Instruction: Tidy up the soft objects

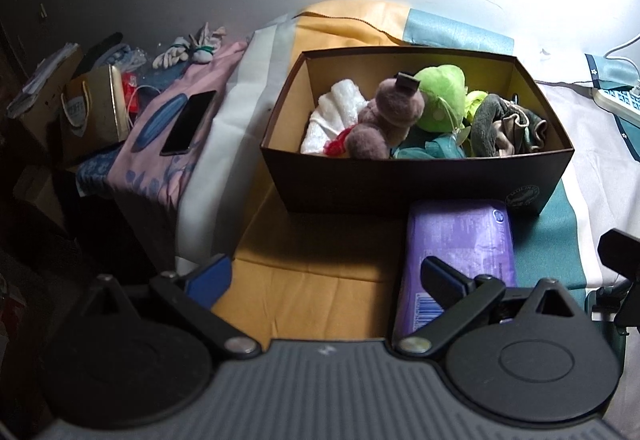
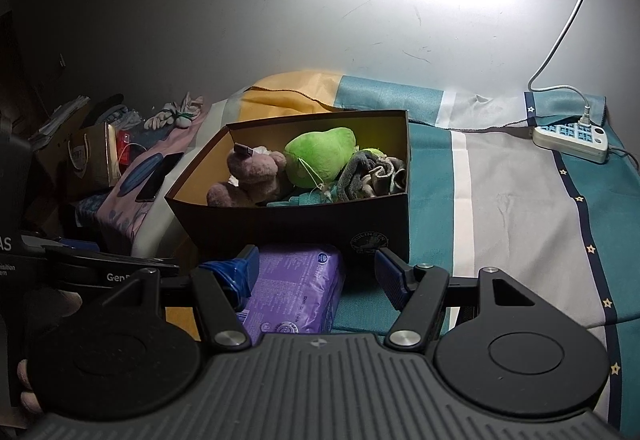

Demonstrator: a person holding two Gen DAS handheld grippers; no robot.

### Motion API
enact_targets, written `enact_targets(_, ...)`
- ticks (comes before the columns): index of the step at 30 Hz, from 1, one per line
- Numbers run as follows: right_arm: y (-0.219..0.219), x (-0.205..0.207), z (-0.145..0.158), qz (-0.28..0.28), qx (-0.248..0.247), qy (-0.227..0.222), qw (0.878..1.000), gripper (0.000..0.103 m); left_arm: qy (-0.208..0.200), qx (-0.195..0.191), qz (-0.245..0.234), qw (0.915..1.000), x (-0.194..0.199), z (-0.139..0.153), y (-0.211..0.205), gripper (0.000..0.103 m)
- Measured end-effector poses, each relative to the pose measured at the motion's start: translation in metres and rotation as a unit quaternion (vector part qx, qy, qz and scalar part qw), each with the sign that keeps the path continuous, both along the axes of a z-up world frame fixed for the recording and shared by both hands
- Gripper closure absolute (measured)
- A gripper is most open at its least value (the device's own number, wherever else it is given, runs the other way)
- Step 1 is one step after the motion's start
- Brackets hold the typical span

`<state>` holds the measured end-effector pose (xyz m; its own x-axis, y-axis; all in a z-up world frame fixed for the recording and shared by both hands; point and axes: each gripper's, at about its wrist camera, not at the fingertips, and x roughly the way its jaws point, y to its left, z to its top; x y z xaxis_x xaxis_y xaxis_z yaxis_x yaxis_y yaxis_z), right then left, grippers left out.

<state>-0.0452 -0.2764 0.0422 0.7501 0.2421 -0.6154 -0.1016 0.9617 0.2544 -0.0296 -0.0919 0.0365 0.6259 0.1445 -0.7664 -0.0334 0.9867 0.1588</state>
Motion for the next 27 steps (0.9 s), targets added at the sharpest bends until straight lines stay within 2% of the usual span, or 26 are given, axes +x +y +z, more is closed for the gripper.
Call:
enact_targets(7, 0.006, 0.001, -0.001, -0.006, -0.008, 0.006, 1.000, 0.054, 0.002, -0.007, -0.007, 0.9999, 0.005, -0.002, 0.006, 0.003)
enact_targets(27, 0.041, 0.006, -0.002, -0.073, -0.036, 0.029, 0.996, 0.054, 0.024, -0.009, -0.074, 0.9969, 0.025, -0.013, 0.027, 0.003)
